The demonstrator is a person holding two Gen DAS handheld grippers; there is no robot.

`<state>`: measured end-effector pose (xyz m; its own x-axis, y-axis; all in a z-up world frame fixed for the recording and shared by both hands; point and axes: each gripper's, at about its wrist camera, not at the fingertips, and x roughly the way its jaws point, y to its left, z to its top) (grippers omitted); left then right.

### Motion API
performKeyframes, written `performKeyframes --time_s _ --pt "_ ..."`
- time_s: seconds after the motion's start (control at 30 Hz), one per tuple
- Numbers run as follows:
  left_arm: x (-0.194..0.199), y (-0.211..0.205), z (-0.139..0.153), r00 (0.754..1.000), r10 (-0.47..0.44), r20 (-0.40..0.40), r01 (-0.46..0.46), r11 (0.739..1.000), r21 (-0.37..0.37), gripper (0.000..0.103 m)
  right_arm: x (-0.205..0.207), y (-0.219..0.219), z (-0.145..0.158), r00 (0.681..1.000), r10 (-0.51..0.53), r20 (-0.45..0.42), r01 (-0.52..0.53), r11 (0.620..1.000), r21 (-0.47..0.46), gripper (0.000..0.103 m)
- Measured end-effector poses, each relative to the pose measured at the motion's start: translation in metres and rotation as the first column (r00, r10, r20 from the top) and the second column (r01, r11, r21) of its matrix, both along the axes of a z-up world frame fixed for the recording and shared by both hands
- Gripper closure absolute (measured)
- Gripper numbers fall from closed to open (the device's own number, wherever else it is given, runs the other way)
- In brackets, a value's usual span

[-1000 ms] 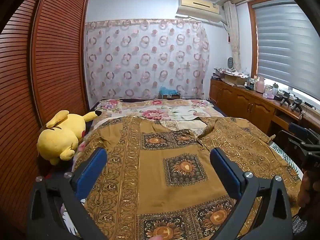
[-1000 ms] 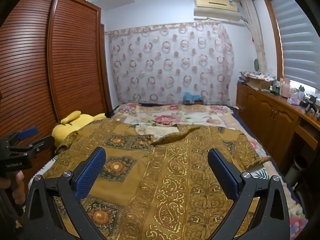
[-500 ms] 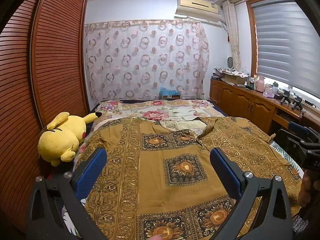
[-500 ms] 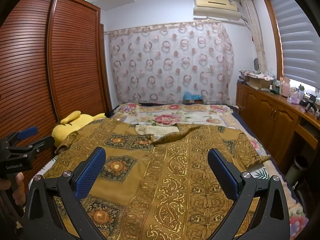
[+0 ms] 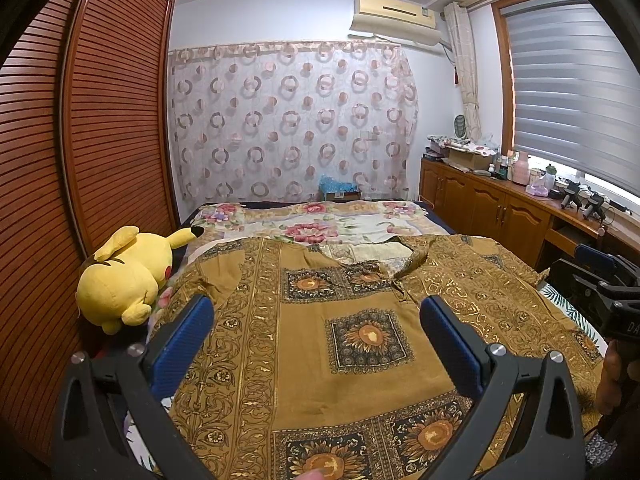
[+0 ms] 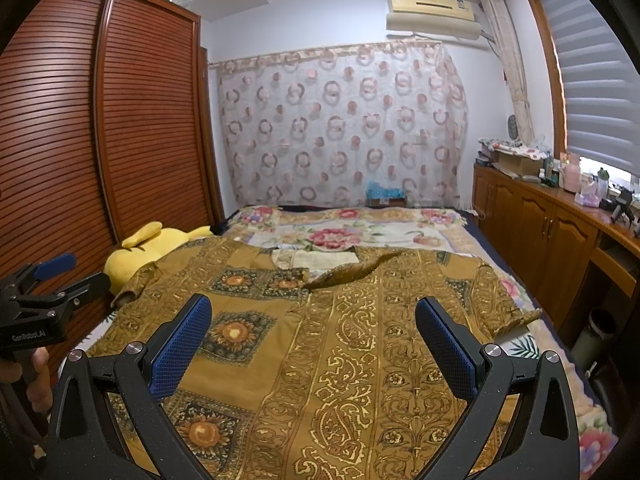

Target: Fold small clothes

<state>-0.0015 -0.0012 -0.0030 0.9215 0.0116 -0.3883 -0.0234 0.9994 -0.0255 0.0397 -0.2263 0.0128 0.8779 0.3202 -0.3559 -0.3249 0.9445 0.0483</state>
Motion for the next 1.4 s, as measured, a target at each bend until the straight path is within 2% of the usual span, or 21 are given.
performKeyframes --time_s 0.77,1.1,1.17,1.4 --pt "0.0 -0.001 0.0 1.0 -0.001 0.003 0.001 1.0 0.003 0.0 0.0 0.0 0.0 1.0 -0.002 -0.001 0.002 1.0 0.002 0.0" --pt "-0.002 -0.004 0.007 1.0 -0.002 0.007 0.002 1.0 0.001 0.0 -0.001 0.001 0.0 1.0 -0.001 0.0 0.001 1.0 0.001 0.0" --pt "-0.006 -0.007 0.021 1.0 -0.001 0.01 0.001 1.0 0.002 0.0 -0.001 0.001 0.0 1.0 -0.001 0.0 0.001 1.0 0.001 0.0" --pt "-0.006 -0.008 0.022 1.0 -0.002 0.009 0.002 1.0 0.001 0.0 -0.001 0.0 0.0 1.0 -0.001 -0.001 0.001 1.0 0.002 0.0"
